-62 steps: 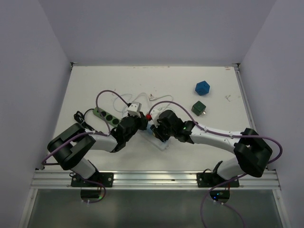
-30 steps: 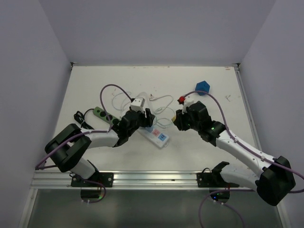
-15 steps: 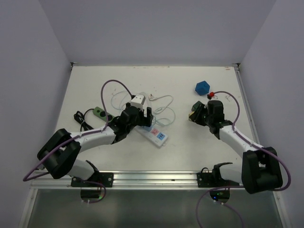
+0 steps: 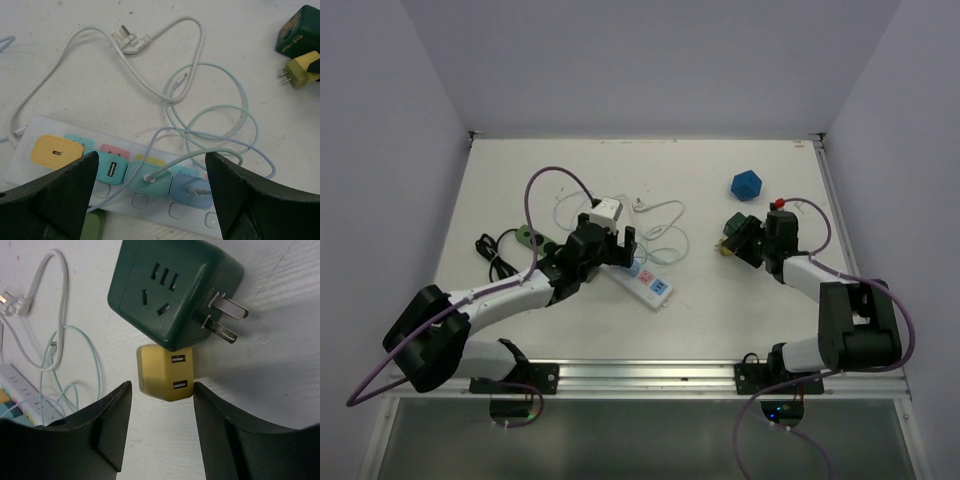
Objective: Pull the plug off the socket
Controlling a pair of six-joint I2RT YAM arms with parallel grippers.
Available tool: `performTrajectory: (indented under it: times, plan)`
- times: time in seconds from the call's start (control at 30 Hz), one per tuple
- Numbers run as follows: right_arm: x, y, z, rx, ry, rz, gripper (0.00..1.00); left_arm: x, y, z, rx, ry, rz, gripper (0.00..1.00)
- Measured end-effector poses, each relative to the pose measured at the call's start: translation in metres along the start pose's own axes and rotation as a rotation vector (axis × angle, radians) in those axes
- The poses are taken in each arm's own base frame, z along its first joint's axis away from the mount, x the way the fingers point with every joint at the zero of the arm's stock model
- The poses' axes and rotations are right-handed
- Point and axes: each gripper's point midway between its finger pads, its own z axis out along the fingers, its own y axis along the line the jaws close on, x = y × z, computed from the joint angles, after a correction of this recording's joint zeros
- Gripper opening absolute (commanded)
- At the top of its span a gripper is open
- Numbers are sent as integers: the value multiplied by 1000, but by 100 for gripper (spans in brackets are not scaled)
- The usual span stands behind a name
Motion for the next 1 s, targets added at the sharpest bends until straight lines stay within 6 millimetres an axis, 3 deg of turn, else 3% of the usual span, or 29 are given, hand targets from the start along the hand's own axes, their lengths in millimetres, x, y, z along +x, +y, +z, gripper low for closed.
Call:
performTrajectory:
  times: [0.2, 0.43, 0.57, 0.63, 0.8, 1.0]
  plan:
    - [8, -9, 2, 14, 24, 50, 64, -9, 3, -6, -11, -31, 1, 92]
    - [7, -9, -12, 6, 5, 46, 65, 13, 13, -8, -30, 11, 11, 93]
    - [-6, 18, -34, -93, -64, -33, 63, 19, 15, -8, -33, 20, 13, 93]
    - [-5, 37, -44, -146, -82, -110, 56, 19, 15, -9, -34, 20, 13, 93]
    - [28, 92, -64, -297, -55, -339, 40, 19, 18, -9, -42, 18, 10, 94]
    - [77, 129, -78, -437, 11, -571, 37, 17, 21, -9, -49, 11, 13, 93]
